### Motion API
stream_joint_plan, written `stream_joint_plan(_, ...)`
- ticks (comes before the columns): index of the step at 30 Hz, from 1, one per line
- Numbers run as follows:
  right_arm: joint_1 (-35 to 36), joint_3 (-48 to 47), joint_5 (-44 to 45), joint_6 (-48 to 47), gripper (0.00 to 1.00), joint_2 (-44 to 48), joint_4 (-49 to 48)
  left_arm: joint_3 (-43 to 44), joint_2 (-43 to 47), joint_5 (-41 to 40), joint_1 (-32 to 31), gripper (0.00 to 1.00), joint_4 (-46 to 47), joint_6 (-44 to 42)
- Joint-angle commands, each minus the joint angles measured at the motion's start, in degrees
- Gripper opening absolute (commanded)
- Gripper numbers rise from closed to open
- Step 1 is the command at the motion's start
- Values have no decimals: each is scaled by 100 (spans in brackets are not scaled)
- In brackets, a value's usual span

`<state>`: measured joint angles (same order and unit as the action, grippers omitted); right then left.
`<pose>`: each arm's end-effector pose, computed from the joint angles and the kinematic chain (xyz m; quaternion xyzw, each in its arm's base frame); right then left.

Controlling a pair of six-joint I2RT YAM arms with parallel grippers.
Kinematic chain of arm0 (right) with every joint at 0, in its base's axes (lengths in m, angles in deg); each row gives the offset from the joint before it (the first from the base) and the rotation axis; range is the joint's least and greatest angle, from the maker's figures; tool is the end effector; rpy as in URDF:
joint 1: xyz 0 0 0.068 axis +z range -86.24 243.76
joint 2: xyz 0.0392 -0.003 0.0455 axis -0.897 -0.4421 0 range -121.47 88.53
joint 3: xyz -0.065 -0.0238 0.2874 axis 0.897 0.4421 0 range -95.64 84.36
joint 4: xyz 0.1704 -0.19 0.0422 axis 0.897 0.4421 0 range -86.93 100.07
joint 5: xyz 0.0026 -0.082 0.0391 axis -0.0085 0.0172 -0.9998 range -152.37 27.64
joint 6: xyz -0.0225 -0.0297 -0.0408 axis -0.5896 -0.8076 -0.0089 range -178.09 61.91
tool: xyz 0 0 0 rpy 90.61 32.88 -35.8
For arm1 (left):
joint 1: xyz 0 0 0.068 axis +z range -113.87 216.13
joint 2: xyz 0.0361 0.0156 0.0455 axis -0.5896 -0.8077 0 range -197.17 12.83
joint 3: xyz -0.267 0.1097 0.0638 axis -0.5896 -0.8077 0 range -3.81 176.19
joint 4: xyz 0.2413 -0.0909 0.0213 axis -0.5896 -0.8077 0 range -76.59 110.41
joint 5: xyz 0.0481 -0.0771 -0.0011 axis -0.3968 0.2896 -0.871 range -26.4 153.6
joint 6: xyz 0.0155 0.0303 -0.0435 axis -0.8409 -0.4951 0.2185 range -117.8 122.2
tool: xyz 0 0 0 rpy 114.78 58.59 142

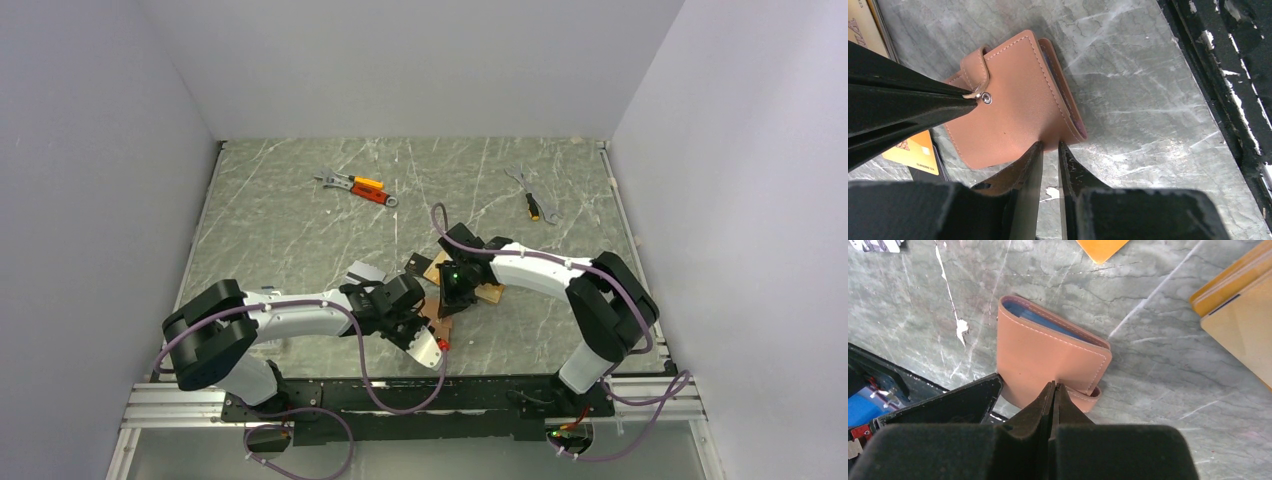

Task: Put the credit cards into the card holder
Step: Close the card holder at the center of the board.

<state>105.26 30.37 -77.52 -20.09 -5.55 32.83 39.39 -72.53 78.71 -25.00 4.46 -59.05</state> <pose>0.2199 0.2076 0.1868 -0.0528 0.9748 0.2107 0.0503 0.1240 -0.2452 0.1884 0.8526 0.4277 -0.1261 0.2726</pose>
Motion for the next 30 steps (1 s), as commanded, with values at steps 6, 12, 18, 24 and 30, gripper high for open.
stream_joint_plan(6,-16,109,337,190,0,259,-256,220,-86,72,-54,22,-94,-85)
stream_joint_plan(12,21,176,111,243,0,103,-460,259,-123,62,-55,21,-128,-74)
stream_joint_plan(18,79,232,3,202,0,-13,-436,267,-156,62,-58,20,-136,-72)
stream_joint_plan(24,85,173,-50,110,0,-134,-277,292,-174,62,-58,19,-152,-55)
stream_joint_plan(30,119,145,-69,32,0,-248,-104,294,-176,53,-58,18,-152,-46)
